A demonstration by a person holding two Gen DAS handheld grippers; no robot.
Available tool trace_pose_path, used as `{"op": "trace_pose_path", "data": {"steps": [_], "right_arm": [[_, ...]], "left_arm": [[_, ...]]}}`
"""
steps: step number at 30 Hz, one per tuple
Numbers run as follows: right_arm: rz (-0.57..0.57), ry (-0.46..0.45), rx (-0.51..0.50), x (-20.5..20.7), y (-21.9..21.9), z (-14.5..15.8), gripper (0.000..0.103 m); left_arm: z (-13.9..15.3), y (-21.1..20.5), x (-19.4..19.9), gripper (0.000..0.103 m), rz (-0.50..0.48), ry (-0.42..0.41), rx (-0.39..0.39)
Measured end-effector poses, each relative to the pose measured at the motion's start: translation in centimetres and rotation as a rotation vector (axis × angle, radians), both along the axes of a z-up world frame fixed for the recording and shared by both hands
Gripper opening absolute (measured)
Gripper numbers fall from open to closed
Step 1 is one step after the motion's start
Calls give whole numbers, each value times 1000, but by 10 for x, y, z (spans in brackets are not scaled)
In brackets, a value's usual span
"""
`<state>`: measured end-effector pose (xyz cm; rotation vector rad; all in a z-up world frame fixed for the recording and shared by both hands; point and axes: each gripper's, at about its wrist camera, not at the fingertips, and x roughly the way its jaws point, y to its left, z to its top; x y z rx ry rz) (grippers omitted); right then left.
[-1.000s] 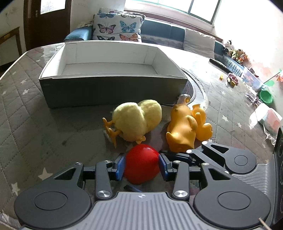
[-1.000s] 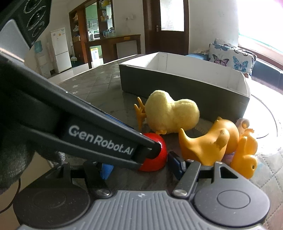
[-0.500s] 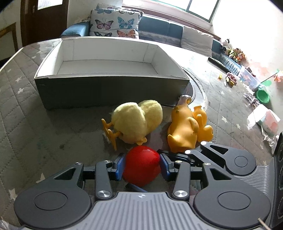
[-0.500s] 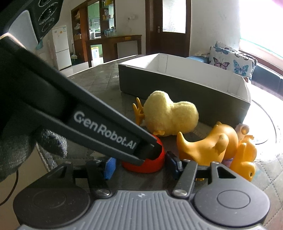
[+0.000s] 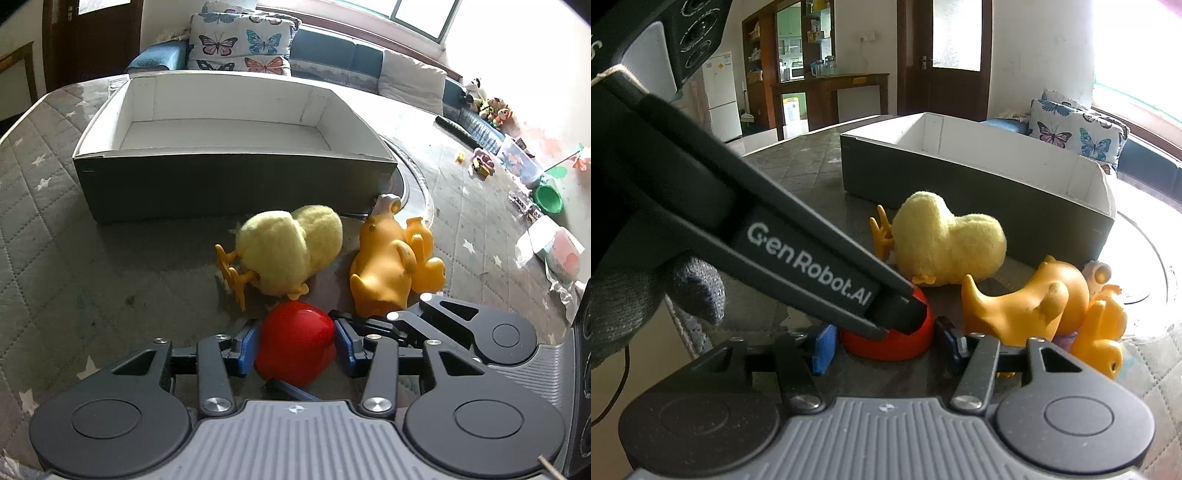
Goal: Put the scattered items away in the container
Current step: 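Close the left gripper around the red ball, then lift the red ball with the left gripper over the grey box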
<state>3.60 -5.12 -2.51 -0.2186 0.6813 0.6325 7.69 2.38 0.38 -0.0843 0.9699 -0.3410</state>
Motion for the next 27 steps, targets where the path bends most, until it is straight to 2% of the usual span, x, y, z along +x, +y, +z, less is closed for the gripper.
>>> {"op": "trace_pose_path", "data": {"steps": [6,14,27], "right_arm": [[8,-20,1,-9,1,6,56],[11,-82,18,-12,-7,29,56],[-38,-190,35,46,-23,68,56]], "left_arm": [[8,1,-10,47,0,-21,-5],[34,-4,-12,46,-14,-90,-12],[75,-27,44,46,-61,-192,10]]}}
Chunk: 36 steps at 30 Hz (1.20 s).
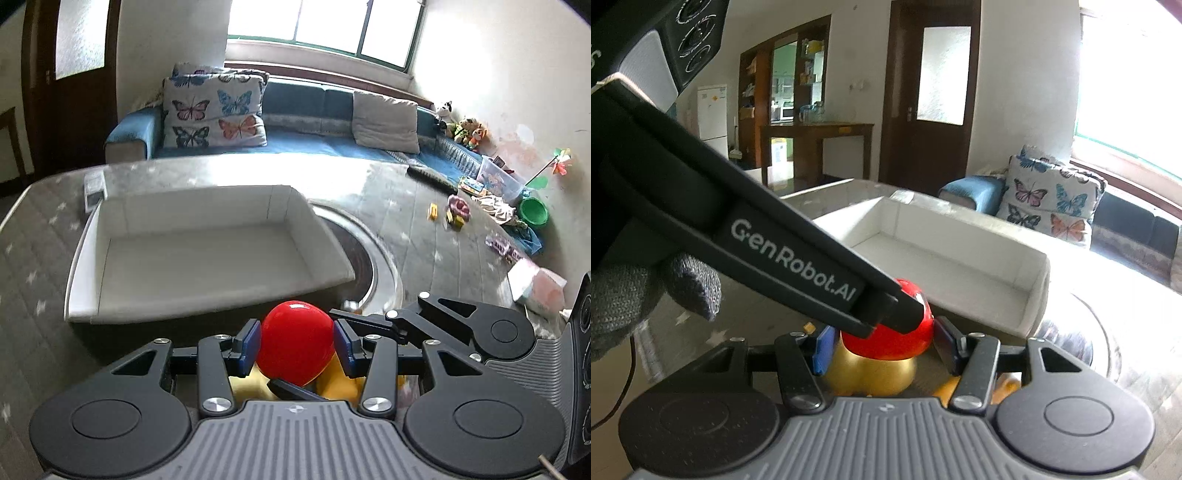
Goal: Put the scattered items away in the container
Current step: 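Lift the red ball with the left gripper over the grey box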
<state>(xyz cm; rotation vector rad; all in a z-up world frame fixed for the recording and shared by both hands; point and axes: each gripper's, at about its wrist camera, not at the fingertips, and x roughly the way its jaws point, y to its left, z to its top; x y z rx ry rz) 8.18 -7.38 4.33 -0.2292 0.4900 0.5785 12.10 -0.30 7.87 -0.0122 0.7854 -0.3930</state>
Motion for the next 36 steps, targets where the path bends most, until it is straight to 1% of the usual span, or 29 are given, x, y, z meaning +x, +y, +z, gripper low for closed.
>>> {"op": "trace_pose_path", "data": {"steps": [5,9,13,18,25,28,32,36], "right_arm": [[-15,-14,4,36,0,8,56],[-19,0,-3,69,4,8,56],[-12,38,-27,101,5,1,56],[1,119,-48,135,1,-10,56],[5,176,-95,144,4,-33,57],[7,180,-97,141,6,-35,56],[-2,175,-102,138,7,-36,56],[-20,171,-86,131,5,-35,56]], "left_arm": [[7,-4,32,46,-8,-9,4],[5,-6,61,46,-10,4,1],[-4,-4,94,46,-7,53,-33],[-23,0,130,46,1,139,-88],[-45,5,155,46,15,218,-141],[-51,5,158,44,20,233,-145],[-59,6,158,44,28,251,-152],[-60,6,154,44,29,251,-154]]}}
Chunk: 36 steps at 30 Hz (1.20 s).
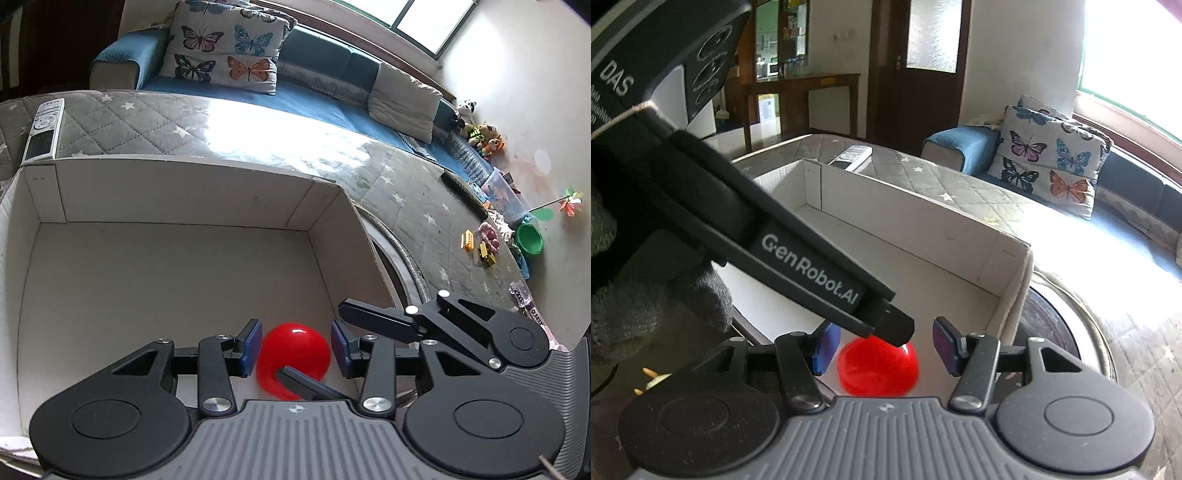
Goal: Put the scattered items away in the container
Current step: 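Lift the red ball with the left gripper over the grey box, then open the left gripper to drop the red ball into the box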
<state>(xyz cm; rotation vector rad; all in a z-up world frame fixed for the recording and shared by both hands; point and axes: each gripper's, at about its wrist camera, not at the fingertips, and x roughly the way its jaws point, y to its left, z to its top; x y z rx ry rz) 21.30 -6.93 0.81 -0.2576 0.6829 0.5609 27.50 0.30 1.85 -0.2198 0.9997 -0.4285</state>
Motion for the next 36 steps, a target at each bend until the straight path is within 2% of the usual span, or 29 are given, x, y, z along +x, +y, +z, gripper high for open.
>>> {"op": "trace_pose_path", "data": {"steps": [18,36], "right_arm": [[-58,-102,67,-62,-29,28,65],[-52,-125,79,-127,-38,28,68]], "left_arm": [[20,-6,-49,44,10,-71,18],[35,-12,-107,44,13,-152,20]]}}
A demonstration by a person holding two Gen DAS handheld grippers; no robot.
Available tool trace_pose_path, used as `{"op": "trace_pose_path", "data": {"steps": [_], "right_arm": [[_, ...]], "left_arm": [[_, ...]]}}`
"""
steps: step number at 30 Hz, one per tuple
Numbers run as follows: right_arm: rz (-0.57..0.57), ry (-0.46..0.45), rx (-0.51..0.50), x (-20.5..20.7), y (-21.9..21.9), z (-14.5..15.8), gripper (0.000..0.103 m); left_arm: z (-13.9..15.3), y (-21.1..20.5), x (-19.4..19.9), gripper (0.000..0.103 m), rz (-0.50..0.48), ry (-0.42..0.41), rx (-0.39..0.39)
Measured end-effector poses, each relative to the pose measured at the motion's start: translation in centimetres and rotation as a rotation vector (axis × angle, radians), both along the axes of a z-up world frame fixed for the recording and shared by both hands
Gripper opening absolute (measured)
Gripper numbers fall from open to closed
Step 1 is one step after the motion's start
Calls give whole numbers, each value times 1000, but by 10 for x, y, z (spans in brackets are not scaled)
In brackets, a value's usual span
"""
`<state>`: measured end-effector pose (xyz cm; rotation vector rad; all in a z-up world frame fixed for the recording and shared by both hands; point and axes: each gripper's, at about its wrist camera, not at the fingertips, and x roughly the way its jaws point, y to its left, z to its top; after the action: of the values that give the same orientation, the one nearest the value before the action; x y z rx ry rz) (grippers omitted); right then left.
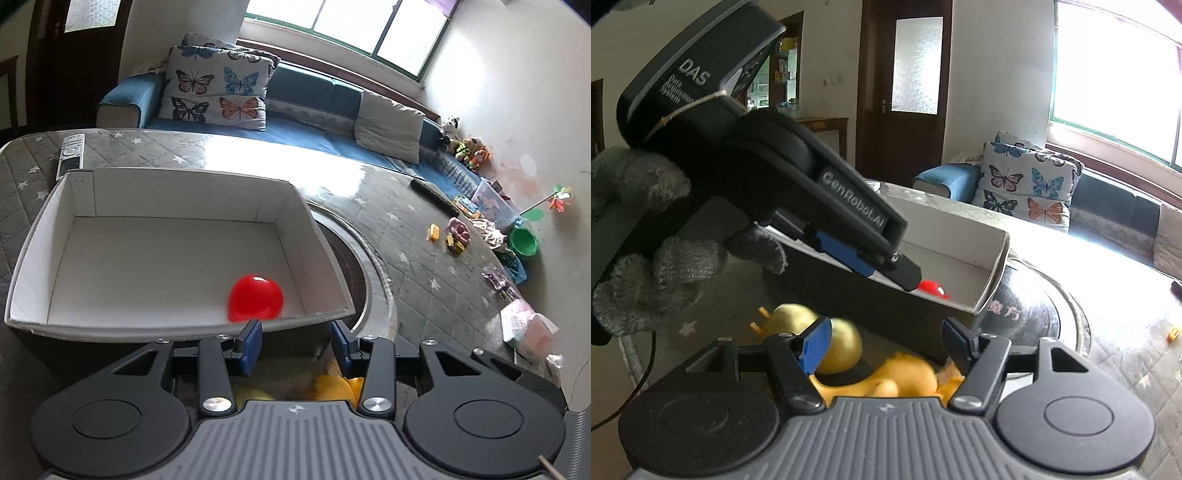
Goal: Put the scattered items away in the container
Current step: 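Open the left gripper to drop the red ball into the box, then move the left gripper down to the large orange rubber duck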
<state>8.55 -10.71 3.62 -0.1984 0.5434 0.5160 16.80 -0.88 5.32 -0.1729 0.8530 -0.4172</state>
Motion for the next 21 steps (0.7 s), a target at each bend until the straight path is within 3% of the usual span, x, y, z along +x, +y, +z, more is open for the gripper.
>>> {"op": "trace_pose_path", "data": {"steps": [21], "right_arm": [[13,103,-26,-30,5,-36,66]], "left_arm": [[-22,-3,-49,44,-19,53,-21]]}}
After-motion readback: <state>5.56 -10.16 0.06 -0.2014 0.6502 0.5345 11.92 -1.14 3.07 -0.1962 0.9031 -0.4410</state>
